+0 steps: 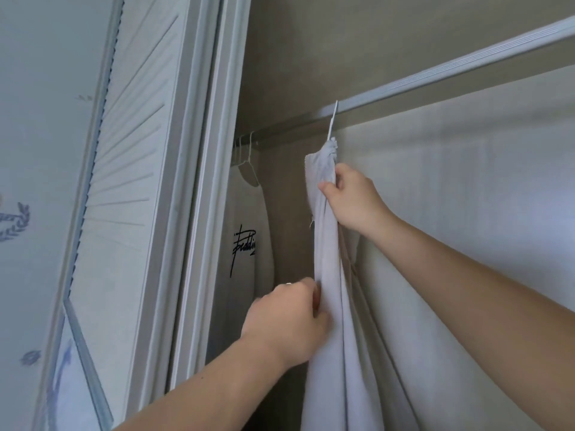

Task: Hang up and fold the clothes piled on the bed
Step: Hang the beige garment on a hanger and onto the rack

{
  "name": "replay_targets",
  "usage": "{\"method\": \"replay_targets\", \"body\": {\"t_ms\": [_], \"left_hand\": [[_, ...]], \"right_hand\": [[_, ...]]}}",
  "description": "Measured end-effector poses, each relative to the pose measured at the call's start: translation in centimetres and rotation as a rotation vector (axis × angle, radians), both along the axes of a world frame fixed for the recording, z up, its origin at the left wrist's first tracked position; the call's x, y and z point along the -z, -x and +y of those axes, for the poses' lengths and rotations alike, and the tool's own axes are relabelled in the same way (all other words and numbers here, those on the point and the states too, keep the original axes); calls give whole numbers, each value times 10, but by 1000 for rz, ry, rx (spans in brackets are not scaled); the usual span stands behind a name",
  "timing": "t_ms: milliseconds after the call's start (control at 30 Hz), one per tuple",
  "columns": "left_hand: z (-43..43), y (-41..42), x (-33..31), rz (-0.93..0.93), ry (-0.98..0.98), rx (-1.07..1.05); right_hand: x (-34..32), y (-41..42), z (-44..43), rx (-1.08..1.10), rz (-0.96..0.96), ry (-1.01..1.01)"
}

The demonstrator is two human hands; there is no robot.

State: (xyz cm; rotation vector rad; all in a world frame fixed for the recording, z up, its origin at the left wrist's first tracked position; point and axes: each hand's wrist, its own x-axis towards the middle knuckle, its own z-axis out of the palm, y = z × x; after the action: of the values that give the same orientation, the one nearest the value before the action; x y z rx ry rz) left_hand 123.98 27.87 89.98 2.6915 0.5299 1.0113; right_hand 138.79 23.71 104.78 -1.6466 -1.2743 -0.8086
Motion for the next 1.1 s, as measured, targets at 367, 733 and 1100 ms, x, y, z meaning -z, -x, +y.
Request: {"method": "replay_targets", "body": {"t_ms": [367, 733, 1100], "left_hand": [[49, -10, -6, 98, -6, -246], [71, -13, 0, 482, -80, -478], [37, 9, 15, 373, -291, -429]], "right_hand": [[-2, -13, 134, -210, 162, 85], [4, -12, 196, -303, 224, 158], [76, -17, 108, -469, 174, 201]]}}
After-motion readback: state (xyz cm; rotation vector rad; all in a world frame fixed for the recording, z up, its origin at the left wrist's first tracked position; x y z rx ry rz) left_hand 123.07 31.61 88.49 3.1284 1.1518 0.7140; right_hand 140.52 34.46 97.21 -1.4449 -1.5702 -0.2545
